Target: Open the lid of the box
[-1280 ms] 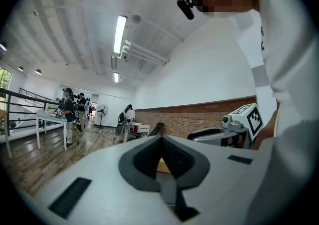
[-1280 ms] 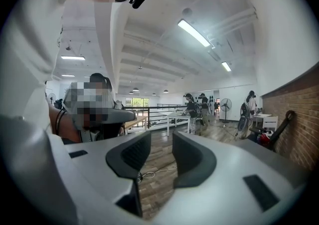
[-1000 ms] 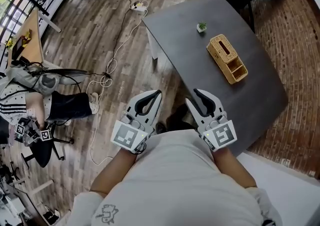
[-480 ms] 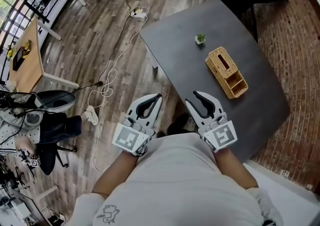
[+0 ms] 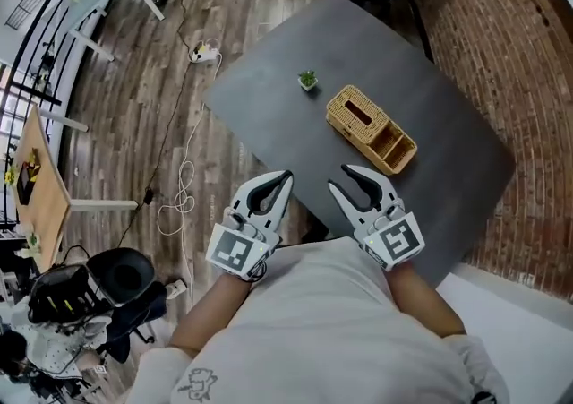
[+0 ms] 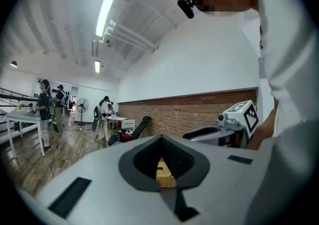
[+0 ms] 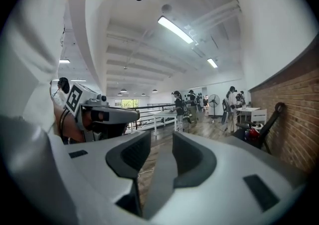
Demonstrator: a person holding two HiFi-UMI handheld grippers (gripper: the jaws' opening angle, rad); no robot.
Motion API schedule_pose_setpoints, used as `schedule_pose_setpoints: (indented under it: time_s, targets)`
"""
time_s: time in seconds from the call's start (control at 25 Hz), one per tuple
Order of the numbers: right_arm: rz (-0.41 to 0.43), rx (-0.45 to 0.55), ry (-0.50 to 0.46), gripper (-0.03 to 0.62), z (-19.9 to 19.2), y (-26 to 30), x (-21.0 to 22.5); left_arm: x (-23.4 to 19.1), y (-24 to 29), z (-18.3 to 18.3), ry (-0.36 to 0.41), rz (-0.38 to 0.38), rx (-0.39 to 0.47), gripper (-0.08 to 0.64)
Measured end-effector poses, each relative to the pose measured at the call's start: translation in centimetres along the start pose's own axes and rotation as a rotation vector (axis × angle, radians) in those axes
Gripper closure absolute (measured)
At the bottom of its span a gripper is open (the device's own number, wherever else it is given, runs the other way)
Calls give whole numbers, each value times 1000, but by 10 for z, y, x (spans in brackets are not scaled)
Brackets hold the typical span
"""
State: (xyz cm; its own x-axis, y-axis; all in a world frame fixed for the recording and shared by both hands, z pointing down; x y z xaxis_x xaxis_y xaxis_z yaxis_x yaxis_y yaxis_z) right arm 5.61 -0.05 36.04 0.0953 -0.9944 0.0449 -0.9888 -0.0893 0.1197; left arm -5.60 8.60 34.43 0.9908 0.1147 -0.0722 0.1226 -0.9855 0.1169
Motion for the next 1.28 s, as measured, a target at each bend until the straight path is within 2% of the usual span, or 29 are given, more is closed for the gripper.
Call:
schedule_pose_setpoints:
  time_s: [0.16, 0.36, 0.68, 0.96, 1.28]
  targets:
    - [-60, 3, 28, 448, -6, -15, 23, 11, 26, 1, 16, -68, -23, 549]
    - [-118, -5, 34, 446, -8, -29, 32, 20, 48, 1, 18, -153, -46, 549]
    - [-244, 1, 28, 442, 0, -35, 36, 27, 75, 7, 36, -319, -25, 549]
    - [-339, -9, 31, 442, 6, -23, 33, 7, 99, 13, 36, -443, -21, 549]
    - [-462, -30, 32, 443, 15, 18, 30, -31, 108, 22, 52, -586, -17, 549]
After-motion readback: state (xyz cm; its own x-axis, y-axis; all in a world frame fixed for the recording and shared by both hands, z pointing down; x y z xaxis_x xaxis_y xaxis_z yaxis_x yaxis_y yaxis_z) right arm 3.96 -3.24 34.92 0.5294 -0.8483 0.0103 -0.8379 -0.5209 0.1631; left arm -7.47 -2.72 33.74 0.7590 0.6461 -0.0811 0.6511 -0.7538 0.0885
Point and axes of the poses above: the fingertips, and each gripper's own axes: y forward along the fingers, x to its right, z out of its top, the point moved 4 cm from there along -y, backward along the fingers
